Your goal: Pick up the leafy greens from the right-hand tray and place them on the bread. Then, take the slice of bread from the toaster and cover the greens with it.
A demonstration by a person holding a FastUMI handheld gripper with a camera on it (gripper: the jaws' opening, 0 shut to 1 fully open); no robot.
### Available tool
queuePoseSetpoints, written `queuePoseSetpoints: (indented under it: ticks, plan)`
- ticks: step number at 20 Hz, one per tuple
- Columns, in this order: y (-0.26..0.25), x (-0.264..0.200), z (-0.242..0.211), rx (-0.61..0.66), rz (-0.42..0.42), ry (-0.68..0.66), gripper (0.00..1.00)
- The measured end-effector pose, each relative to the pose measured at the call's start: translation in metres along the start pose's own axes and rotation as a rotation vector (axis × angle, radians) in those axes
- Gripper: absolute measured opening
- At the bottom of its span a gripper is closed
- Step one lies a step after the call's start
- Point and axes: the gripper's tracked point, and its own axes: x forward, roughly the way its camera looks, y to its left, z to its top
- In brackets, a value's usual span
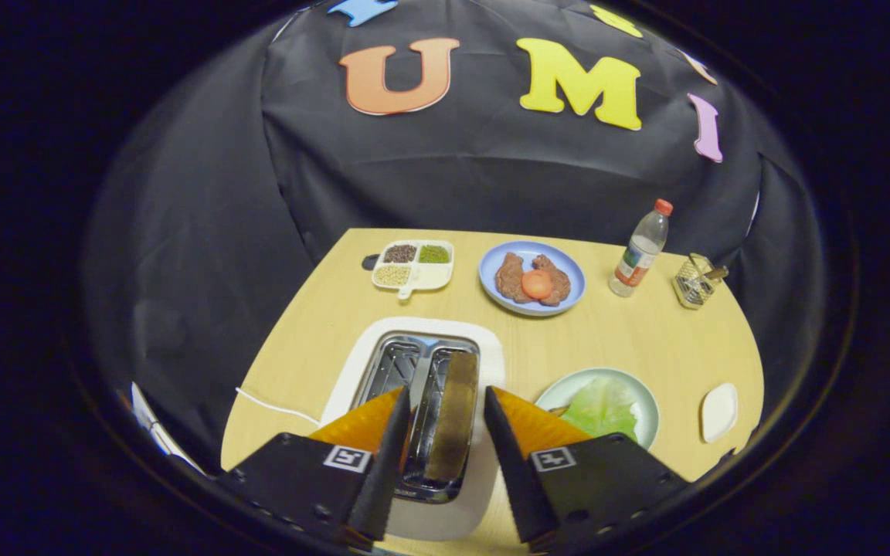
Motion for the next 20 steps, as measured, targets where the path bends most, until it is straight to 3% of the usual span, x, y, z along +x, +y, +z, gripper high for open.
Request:
queuePoseSetpoints:
  ticks: [2,4,5,13,20]
  plan:
    - [-0.004,0.003,0.002,0.006,-0.019,0.001,0.47]
    - [-0.001,0.003,-0.001,0.024,0.014,0.018,0.21]
    - [0.003,-0.001,-0.001,0.033,0.028,0.029,0.17]
    - [-0.005,-0.047,0.029,0.114,0.084,0.012,0.17]
    - [-0.034,-0.093,0.074,0.096,0.103,-0.102,0.16]
